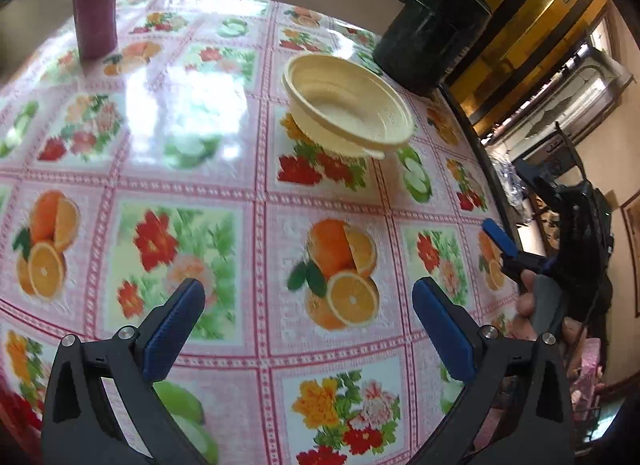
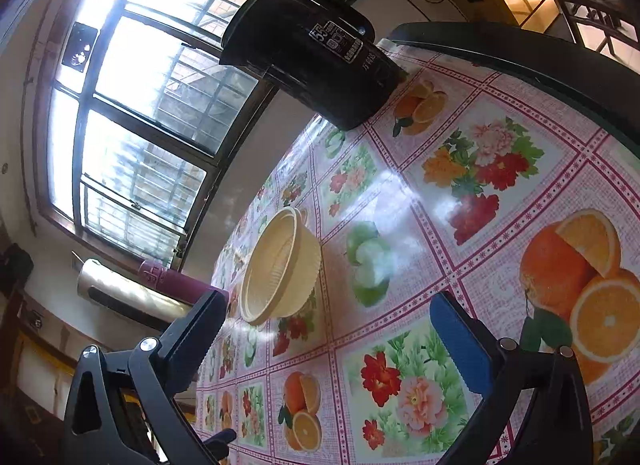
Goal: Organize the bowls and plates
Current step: 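Move both tools to the cream ribbed bowl, then close both tools on the cream ribbed bowl's rim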
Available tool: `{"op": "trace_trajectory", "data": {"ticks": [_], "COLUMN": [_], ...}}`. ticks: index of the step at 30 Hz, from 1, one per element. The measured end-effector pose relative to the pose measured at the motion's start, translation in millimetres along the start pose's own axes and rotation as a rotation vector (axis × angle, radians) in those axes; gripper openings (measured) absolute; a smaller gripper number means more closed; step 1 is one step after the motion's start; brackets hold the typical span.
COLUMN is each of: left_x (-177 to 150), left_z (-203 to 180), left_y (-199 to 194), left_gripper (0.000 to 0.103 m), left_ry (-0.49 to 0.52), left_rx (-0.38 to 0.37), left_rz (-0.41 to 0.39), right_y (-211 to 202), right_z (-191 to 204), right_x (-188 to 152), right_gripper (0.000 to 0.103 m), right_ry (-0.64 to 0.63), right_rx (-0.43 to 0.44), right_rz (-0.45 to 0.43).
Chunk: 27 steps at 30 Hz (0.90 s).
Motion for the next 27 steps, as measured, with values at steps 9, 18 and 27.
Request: {"op": "trace_trajectory", "data": {"ticks": [9,18,27], "left_x": [114.3,115.3,114.9], "left_z": [5.4,16.5,24.9], "left_y": [-33.5,24.9,48.4], "left_gripper": [0.103,0.103,0.103], "left_ry": [0.145,0.068,-0.053], "left_rx": [0.394,0.407,0.265], "left_rz": [-0.061,0.001,-0.029], "right_y": [19.8,88.5,117.6], "right_z": [91.9,41.0,19.2], "right_x": [30.3,25.1,20.9], "right_gripper": [0.103,0.103,0.101], "right_ry": [-0.110,0.077,0.208], "right_rx": [0.025,0.100,0.239], "right_rz": [-0.078,0.144,0.240]}}
Point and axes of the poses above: each gripper's, at about its wrist camera, not at the fingertips, and y roughly the way its jaws point, z to its left, x to its top, the point moved 1 cm from there along y, roughly the way its jaws point, and after that the axes turned 11 degrees about y, right-handed, at the moved point
